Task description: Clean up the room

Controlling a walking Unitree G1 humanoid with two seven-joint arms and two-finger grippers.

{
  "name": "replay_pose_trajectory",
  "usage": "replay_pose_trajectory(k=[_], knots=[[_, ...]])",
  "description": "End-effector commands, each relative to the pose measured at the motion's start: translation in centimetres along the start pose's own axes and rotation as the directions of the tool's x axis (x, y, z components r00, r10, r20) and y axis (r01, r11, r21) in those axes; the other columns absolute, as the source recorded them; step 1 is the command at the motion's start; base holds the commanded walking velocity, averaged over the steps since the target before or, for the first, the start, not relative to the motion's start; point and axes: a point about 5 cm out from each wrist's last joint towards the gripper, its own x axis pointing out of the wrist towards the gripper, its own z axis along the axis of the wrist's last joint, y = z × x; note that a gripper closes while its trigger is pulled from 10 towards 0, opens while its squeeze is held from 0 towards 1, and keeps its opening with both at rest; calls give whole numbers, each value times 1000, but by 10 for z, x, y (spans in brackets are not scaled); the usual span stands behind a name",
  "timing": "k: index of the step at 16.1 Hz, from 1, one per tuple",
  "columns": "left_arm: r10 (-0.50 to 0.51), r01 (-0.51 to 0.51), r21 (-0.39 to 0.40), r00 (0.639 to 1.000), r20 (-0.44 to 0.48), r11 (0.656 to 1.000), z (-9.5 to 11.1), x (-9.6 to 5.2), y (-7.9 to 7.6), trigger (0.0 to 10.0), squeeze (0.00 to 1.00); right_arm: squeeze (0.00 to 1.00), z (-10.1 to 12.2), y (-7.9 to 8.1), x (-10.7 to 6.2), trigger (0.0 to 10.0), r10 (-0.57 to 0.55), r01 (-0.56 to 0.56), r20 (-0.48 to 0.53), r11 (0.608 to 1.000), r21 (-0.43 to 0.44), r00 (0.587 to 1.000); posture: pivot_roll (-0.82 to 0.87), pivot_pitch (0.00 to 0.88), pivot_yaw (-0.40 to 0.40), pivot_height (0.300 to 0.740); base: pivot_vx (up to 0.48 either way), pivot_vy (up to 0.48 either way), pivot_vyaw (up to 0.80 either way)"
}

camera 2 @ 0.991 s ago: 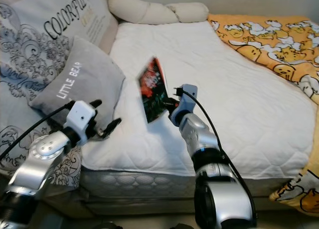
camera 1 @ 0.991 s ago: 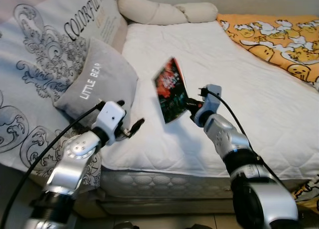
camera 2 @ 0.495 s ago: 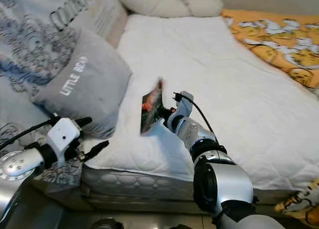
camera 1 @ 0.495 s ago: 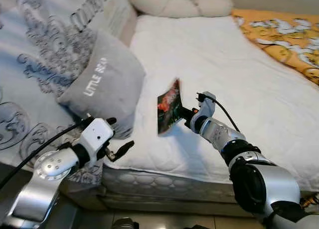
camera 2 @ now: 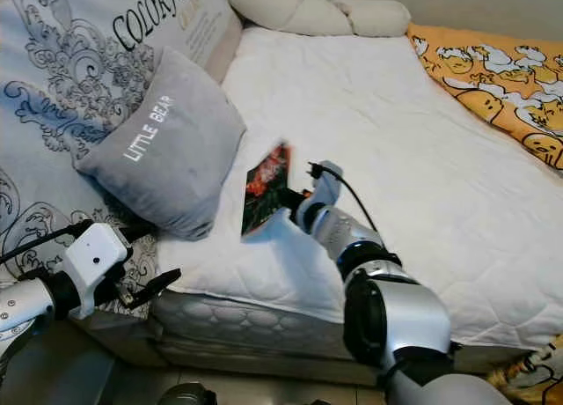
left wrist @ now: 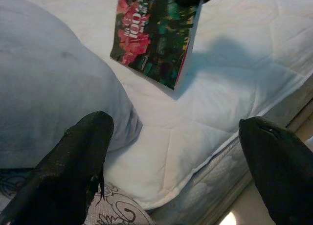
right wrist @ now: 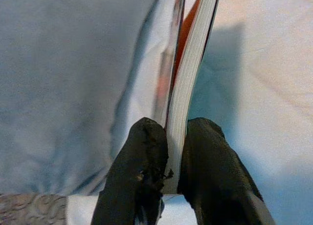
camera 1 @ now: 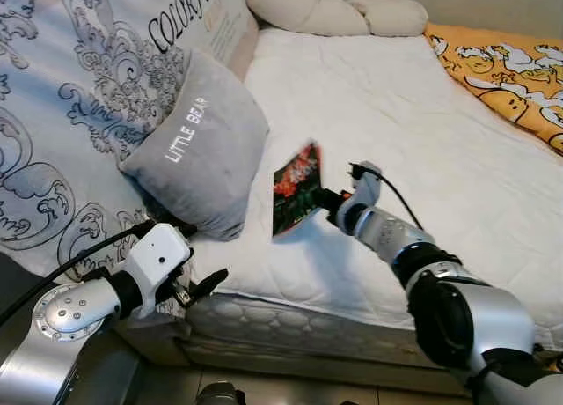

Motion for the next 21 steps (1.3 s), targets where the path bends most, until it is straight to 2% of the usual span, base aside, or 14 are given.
replay_pose_trajectory(k=[1, 5, 8, 10, 11, 12, 13, 14, 16, 17, 18, 19, 20, 21], knots=[[2, -2, 4, 1000, 11, 1000, 4, 0, 0, 10000, 239, 1000, 5, -8, -3, 10000, -30, 30, 24, 999, -11, 999, 274, 0, -48, 740, 0, 0, 0], [14, -14, 1, 1000, 13, 1000, 5, 10, 2, 10000, 235, 1000, 16, -39, -16, 10000, -175, 174, 100, 985, 24, 979, 255, 0, -42, 740, 0, 0, 0], [22, -22, -8, 1000, 10, 1000, 0, 22, 3, 10000, 231, 1000, 9, -57, -23, 10000, -190, 192, 89, 981, -12, 978, 202, 0, -40, 740, 0, 0, 0], [26, -26, -15, 1000, 14, 1000, -2, 28, 2, 10000, 231, 1000, 0, -61, -25, 10000, -178, 182, 79, 983, -37, 981, 180, 0, -36, 740, 0, 0, 0], [56, -53, -57, 998, 40, 997, -2, 34, 2, 10000, 231, 1000, -5, -64, -26, 10000, -169, 176, 99, 982, -62, 981, 156, 0, -29, 740, 0, 0, 0], [157, -141, -183, 985, 77, 973, -5, 43, 2, 10000, 235, 1000, -10, -68, -29, 10000, -177, 196, 138, 971, -136, 974, 105, 0, -11, 740, 0, 0, 0], [265, -234, -274, 960, 84, 933, -8, 48, 6, 10000, 239, 1000, -14, -67, -31, 10000, -155, 189, 167, 959, -213, 974, 68, 0, 4, 740, 0, 0, 0], [334, -297, -305, 940, 74, 905, -11, 50, 7, 10000, 243, 1000, -15, -66, -37, 10000, -147, 211, 215, 926, -314, 965, 39, 0, 14, 740, 0, 0, 0], [389, -350, -327, 919, 61, 878, -15, 53, 6, 10000, 247, 1000, -15, -59, -48, 10000, -128, 254, 299, 866, -432, 946, 3, 0, 27, 740, 0, 0, 0], [412, -366, -357, 909, 60, 859, -14, 58, -1, 10000, 247, 1000, -15, -52, -74, 10000, -190, 361, 397, 835, -415, 898, -23, 0, 27, 740, 0, -251, 0], [415, -366, -360, 907, 69, 858, -12, 60, -3, 10000, 247, 1000, -19, -50, -84, 10000, -232, 420, 435, 811, -407, 870, -30, 0, 24, 740, 0, -285, 0], [420, -369, -361, 905, 71, 856, -11, 61, -2, 10000, 243, 1000, -19, -49, -86, 10000, -238, 436, 447, 797, -417, 862, -41, 0, 19, 740, 0, -289, 0], [448, -393, -377, 892, 66, 839, -14, 62, 1, 10000, 243, 1000, -25, -48, -92, 10000, -283, 526, 498, 718, -456, 819, -46, 0, 14, 740, 0, -292, 0], [484, -431, -385, 874, 47, 816, -19, 61, 3, 10000, 247, 1000, -29, -52, -99, 10000, -336, 634, 563, 591, -499, 755, -47, 0, 17, 740, 0, -289, 0]])
